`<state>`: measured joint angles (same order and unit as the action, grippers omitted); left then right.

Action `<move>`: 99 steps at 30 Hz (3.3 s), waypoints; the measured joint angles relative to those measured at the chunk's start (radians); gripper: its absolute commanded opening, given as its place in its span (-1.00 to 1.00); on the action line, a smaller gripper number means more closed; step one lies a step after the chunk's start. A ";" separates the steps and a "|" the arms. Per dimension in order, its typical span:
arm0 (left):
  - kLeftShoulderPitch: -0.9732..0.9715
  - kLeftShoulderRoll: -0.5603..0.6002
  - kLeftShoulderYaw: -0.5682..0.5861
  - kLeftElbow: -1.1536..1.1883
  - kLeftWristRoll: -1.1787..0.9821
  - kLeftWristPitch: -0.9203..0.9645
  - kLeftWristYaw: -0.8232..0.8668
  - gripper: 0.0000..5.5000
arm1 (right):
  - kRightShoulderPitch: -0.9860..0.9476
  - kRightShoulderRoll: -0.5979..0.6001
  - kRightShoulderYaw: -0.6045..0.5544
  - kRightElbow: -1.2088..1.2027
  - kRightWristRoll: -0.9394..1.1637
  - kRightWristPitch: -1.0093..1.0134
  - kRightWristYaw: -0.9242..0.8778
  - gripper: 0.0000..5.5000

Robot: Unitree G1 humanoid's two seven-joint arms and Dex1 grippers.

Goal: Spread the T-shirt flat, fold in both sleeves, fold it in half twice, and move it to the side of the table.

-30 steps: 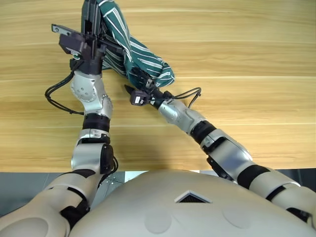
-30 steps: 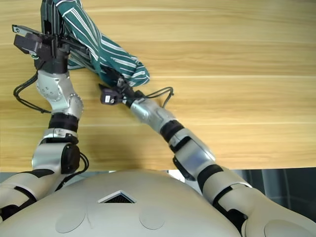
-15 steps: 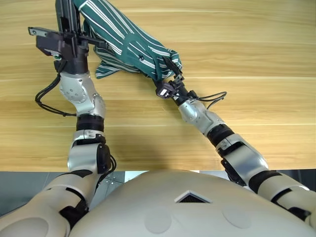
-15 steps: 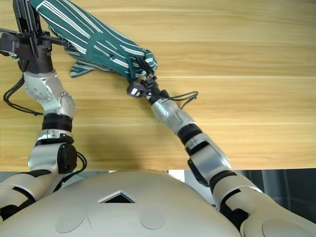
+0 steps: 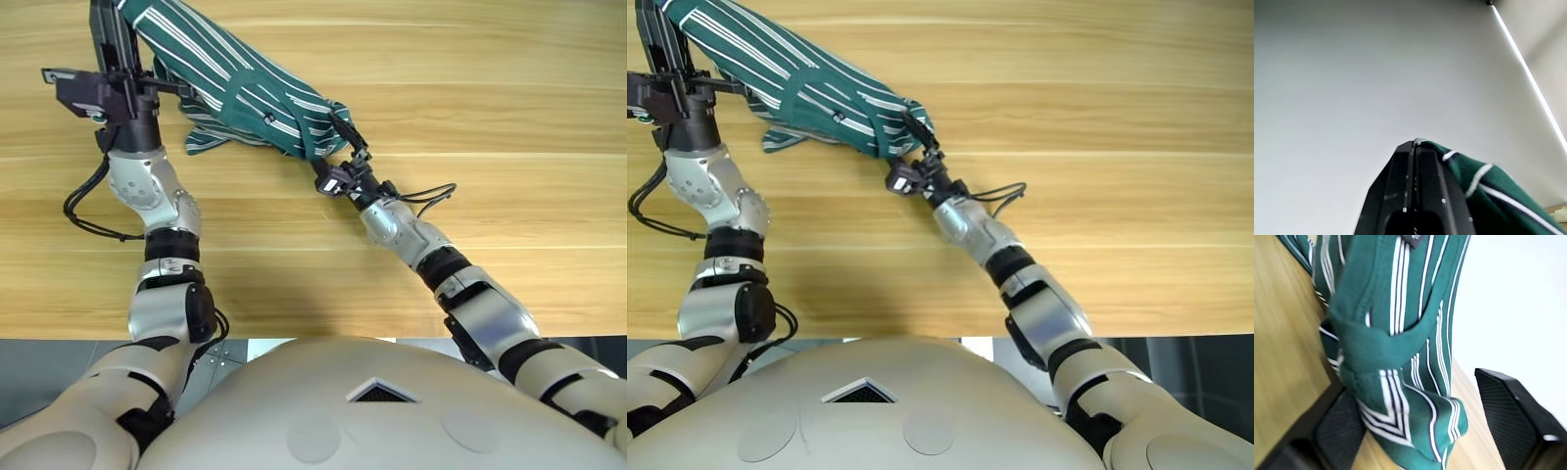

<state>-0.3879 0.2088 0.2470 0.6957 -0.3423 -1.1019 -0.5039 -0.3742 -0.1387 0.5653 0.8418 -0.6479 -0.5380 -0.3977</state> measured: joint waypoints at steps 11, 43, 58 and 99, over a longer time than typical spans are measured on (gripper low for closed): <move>0.000 0.022 0.045 0.077 -0.016 -0.008 0.000 -0.99 | -0.049 0.002 -0.015 0.111 0.008 -0.028 -0.040 0.30; 0.023 0.039 0.094 0.123 -0.016 -0.010 0.003 -1.00 | -0.058 -0.030 0.022 0.124 0.011 -0.073 -0.149 -0.53; 0.035 0.039 0.117 0.123 -0.014 -0.010 0.023 -1.00 | -0.046 -0.136 0.000 0.118 0.026 -0.092 -0.150 -0.99; -0.751 0.189 -0.270 0.633 0.507 0.540 0.609 -1.00 | -0.849 -0.178 -0.281 0.479 0.271 0.045 -0.151 -0.99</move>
<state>-1.1391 0.3981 -0.0225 1.3284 0.1648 -0.5617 0.1049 -1.2229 -0.3166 0.2846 1.3204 -0.3765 -0.4930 -0.5486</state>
